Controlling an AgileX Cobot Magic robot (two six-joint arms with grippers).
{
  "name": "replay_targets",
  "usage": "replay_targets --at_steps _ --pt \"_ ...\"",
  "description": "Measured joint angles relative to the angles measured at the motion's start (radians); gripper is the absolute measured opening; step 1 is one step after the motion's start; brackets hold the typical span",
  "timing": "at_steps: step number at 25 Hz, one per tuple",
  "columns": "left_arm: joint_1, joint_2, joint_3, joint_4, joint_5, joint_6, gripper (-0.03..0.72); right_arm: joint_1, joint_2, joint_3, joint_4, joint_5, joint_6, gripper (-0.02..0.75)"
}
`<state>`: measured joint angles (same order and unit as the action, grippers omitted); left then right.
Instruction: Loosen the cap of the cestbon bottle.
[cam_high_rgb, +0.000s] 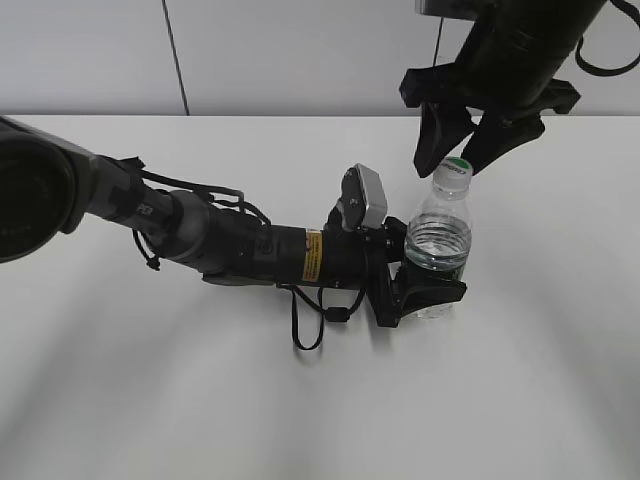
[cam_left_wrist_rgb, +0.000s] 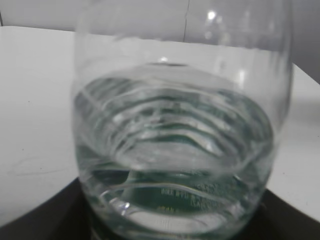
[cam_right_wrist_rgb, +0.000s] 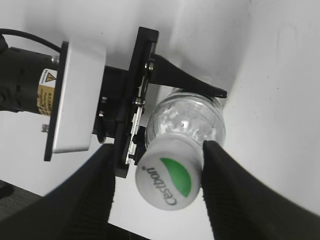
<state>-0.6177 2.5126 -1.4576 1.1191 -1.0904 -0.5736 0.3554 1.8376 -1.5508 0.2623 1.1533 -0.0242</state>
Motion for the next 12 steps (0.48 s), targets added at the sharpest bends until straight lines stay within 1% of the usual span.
replay_targets --at_steps 2,7,9,10,11,12 --pt "0.0 0.0 0.0 0.0 0.0 0.0 0.501 0.0 0.0 0.0 -0.006 0.012 0.0 0.408" --pt "0.0 0.0 0.0 0.0 0.0 0.0 0.501 0.0 0.0 0.0 -0.028 0.034 -0.007 0.388" --pt "0.0 0.0 0.0 0.0 0.0 0.0 0.501 0.0 0.0 0.0 -0.029 0.035 -0.02 0.347" --pt "0.0 0.0 0.0 0.0 0.0 0.0 0.501 0.0 0.0 0.0 -0.029 0.036 -0.028 0.313" --pt "0.0 0.0 0.0 0.0 0.0 0.0 0.501 0.0 0.0 0.0 -0.029 0.036 -0.039 0.296" --pt "0.0 0.0 0.0 0.0 0.0 0.0 0.501 0.0 0.0 0.0 -0.029 0.036 -0.054 0.296"
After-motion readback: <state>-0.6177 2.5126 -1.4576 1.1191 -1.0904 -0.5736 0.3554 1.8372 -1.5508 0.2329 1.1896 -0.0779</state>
